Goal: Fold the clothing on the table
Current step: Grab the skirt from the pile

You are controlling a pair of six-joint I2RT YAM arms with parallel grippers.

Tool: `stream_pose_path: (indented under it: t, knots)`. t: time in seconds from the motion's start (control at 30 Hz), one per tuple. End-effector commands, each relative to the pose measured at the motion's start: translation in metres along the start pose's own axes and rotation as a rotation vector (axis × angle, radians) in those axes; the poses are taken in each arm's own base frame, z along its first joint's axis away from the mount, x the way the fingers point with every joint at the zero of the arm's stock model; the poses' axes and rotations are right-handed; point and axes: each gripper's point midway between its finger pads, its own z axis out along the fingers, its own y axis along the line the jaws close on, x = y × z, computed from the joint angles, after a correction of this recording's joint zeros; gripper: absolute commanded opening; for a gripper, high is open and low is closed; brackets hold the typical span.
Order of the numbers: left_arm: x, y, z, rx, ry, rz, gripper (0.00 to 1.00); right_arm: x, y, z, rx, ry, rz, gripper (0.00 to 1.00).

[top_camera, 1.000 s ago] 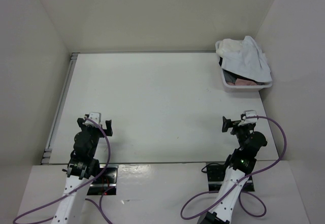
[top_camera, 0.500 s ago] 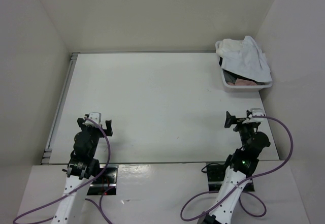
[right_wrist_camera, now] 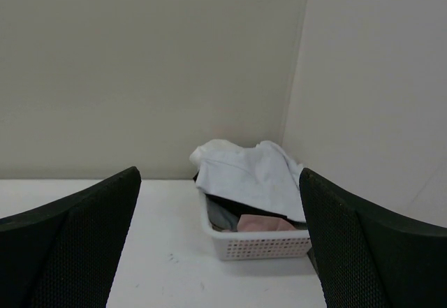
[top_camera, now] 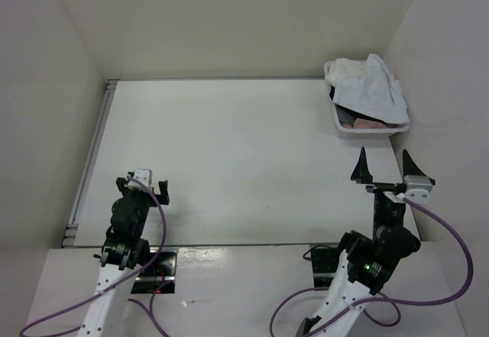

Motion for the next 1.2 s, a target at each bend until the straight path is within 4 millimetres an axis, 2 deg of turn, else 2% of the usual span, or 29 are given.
stream_pose_path:
  t: [0.0,0.07,0.13,0.3,0.4,0.53,0.57,0.6,0.63,0.67,0.7,0.73,0.77,0.83,0.87,0.9,0.97,1.0,1.03,1.1,1.13,1.17]
  knots:
    - [-0.017,0.0,0.0,0.004,-0.127,0.006,1.0,-0.057,0.007,-0.024,0.055,-0.133,-0.037,0.98]
    - [-0.017,0.0,0.0,0.004,-0.127,0.006,1.0,-0.059,0.001,-0.027,0.096,-0.11,-0.074,0.98]
    - [-0.017,0.0,0.0,0.004,-0.127,0.006,1.0,-0.065,0.003,-0.031,0.091,-0.098,-0.167,0.98]
    - [-0.017,0.0,0.0,0.004,-0.127,0.006,1.0,-0.069,0.025,-0.041,-0.011,-0.053,-0.243,0.98]
    - [-0.017,0.0,0.0,0.004,-0.127,0.006,1.0,-0.073,0.03,-0.043,-0.014,-0.051,-0.257,0.98]
    - [-0.017,0.0,0.0,0.004,-0.127,0.006,1.0,-0.059,0.026,-0.042,0.002,0.009,-0.237,0.98]
    - [-0.028,0.002,-0.002,-0.01,-0.156,0.002,1.0,-0.055,0.023,-0.04,0.015,0.028,-0.244,0.98]
    - [-0.046,-0.006,-0.007,0.056,-0.199,0.07,1.0,-0.055,0.021,-0.04,0.029,0.031,-0.25,0.98]
    - [-0.065,-0.007,-0.01,0.079,-0.263,0.221,1.0,-0.052,0.022,-0.04,0.027,0.041,-0.25,0.98]
    - [-0.077,-0.006,-0.015,0.074,-0.289,0.221,1.0,-0.049,0.02,-0.037,0.025,0.056,-0.246,0.98]
    - [-0.09,-0.017,-0.021,0.137,-0.331,0.254,1.0,-0.046,0.017,-0.034,0.037,0.07,-0.244,0.98]
    - [-0.098,-0.021,-0.026,0.173,-0.356,0.408,1.0,-0.049,0.019,-0.033,0.025,0.069,-0.245,0.98]
    - [-0.115,-0.024,-0.036,0.187,-0.398,0.424,1.0,-0.052,0.016,-0.028,0.033,0.074,-0.247,0.98]
    - [-0.126,-0.016,-0.041,0.146,-0.413,0.41,1.0,-0.055,0.013,-0.022,0.035,0.081,-0.222,0.98]
    - [-0.13,-0.012,-0.041,0.119,-0.424,0.469,1.0,-0.057,0.014,-0.019,0.027,0.085,-0.209,0.98]
    - [-0.142,-0.006,-0.046,0.081,-0.451,0.486,1.0,-0.052,0.008,-0.011,0.029,0.108,-0.185,0.98]
    - [-0.17,0.011,-0.058,-0.027,-0.522,0.566,1.0,-0.056,0.008,-0.005,0.014,0.119,-0.167,0.98]
    - [-0.192,0.017,-0.069,-0.078,-0.594,0.575,1.0,-0.048,0.005,0.002,0.006,0.151,-0.137,0.98]
    - [-0.211,0.025,-0.082,-0.135,-0.641,0.571,1.0,-0.052,0.003,0.006,0.007,0.148,-0.128,0.98]
    - [-0.229,0.029,-0.091,-0.164,-0.665,0.62,1.0,-0.052,0.006,0.013,-0.03,0.166,-0.106,0.98]
    - [-0.238,0.029,-0.094,-0.166,-0.669,0.62,1.0,-0.045,0.002,0.021,-0.032,0.198,-0.053,0.98]
    - [-0.256,0.035,-0.095,-0.184,-0.651,0.613,1.0,-0.044,0.001,0.025,-0.041,0.209,-0.044,0.98]
